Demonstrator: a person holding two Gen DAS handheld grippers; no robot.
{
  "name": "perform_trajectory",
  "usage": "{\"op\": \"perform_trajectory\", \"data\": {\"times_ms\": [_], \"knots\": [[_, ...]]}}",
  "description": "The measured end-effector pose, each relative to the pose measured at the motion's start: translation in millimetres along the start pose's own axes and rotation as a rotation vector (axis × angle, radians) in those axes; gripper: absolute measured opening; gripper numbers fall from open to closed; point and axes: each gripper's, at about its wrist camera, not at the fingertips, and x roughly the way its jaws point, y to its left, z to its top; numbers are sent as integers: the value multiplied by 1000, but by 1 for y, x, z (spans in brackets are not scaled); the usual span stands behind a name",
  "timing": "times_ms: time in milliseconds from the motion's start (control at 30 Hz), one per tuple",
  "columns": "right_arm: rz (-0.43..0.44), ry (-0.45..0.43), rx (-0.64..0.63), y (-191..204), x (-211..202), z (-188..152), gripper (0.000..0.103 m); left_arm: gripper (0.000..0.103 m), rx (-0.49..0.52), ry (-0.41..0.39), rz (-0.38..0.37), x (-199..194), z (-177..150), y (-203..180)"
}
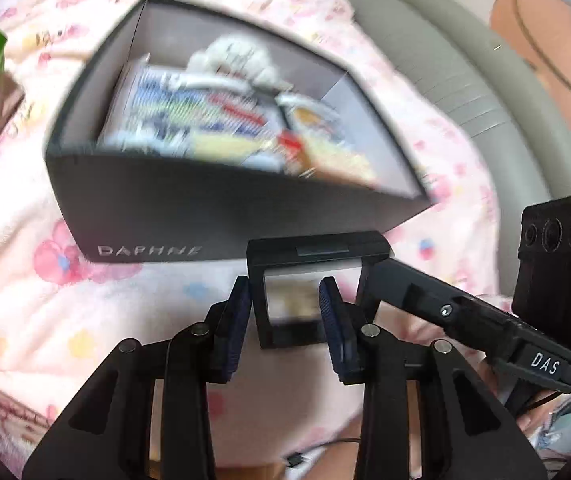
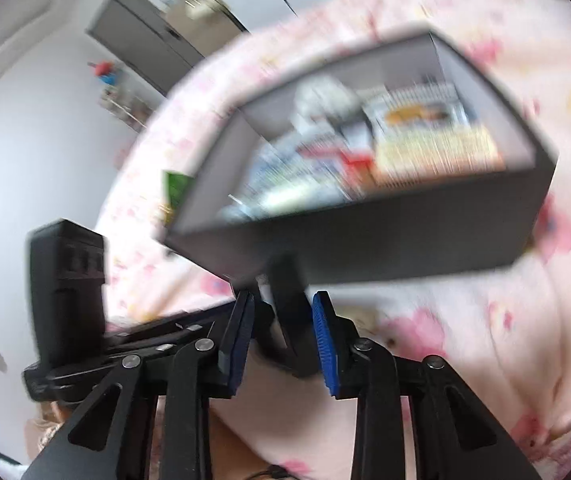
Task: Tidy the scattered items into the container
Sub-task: 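Move the frame over the box and lower it with the left gripper, then open the left gripper to drop the frame into the box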
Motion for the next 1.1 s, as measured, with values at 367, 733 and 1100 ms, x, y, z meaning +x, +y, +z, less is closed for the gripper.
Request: {"op": "perform_trajectory", "data": {"times_ms": [367,733,1100], "knots": [[34,-62,-139,32,-17,94,27,34,46,-129,65,-32,73,-27],[18,137,31,-36,80,123,27,33,-47,100,268,54,138,17],[-103,-18,100,-61,24,129,27,33,46,42,189,58,117,-25]]}}
